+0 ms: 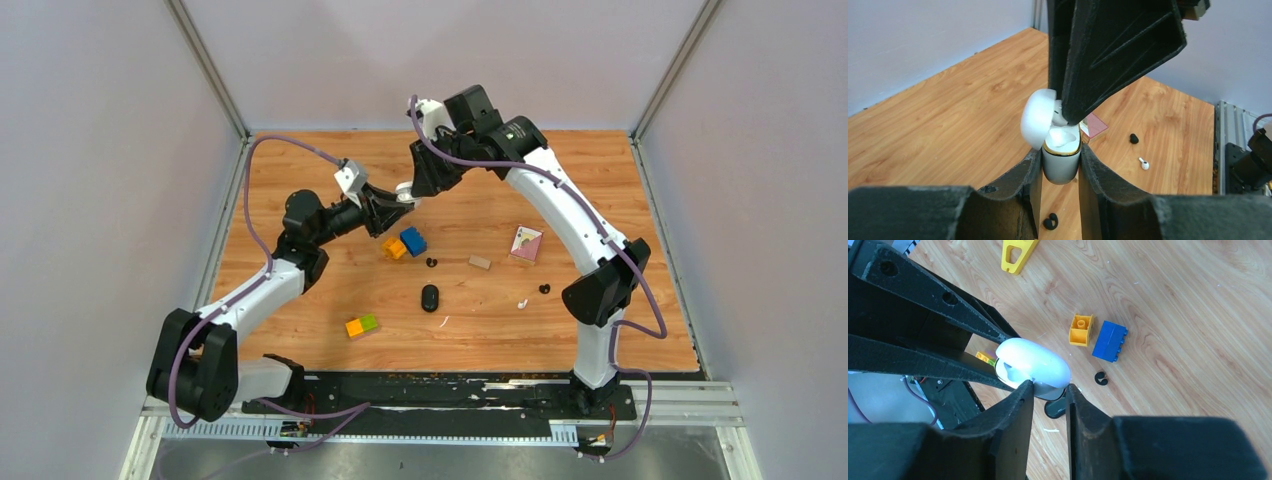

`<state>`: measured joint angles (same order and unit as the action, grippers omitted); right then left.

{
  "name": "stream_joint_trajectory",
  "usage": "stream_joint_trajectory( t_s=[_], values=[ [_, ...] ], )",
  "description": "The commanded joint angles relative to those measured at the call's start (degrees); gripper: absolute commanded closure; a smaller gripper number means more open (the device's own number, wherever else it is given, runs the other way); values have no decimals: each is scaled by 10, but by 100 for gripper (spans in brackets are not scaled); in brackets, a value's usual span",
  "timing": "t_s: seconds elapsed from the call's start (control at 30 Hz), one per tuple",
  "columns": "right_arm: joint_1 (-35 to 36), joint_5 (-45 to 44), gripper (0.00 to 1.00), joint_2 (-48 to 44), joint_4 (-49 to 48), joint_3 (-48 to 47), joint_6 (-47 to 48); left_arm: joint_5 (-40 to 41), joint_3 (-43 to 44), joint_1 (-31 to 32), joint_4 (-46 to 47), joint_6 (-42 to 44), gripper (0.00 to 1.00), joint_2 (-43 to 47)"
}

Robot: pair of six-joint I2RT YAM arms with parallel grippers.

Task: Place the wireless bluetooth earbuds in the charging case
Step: Pick up the left earbud from the right side groove of the charging case.

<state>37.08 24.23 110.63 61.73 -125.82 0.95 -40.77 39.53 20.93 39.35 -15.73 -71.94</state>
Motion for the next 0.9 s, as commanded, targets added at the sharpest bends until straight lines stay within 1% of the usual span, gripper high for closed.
stream_joint_trajectory(
  t_s=[0.0, 0.07, 0.17, 0.2, 0.43, 0.53, 0.67, 0.8, 0.87],
  values=[
    [23, 18, 73, 12, -28, -27, -12, 14, 36, 9, 23, -3, 100, -5],
    [24, 19, 75, 14, -30, -30, -12, 18, 36, 10, 24, -8, 100, -6],
    [25, 25, 81, 14, -32, -33, -4, 25, 31, 10, 22, -15, 100, -5],
    [24, 28, 81, 14, -33, -32, 3, 26, 29, 10, 21, -15, 100, -4],
    [22, 2, 67, 13, -35, -27, 2, 26, 26, 10, 25, -19, 100, -3],
    [20, 12, 65, 19, -36, -29, -3, 25, 27, 10, 30, -26, 100, -4],
    [20, 15, 64, 25, -36, -32, -4, 23, 27, 10, 31, -27, 100, -2],
    [20, 10, 68, 29, -40, -35, -4, 18, 27, 10, 30, -27, 100, -2],
    [21, -6, 70, 30, -41, -36, -4, 16, 27, 11, 31, -26, 100, -3]
  ],
)
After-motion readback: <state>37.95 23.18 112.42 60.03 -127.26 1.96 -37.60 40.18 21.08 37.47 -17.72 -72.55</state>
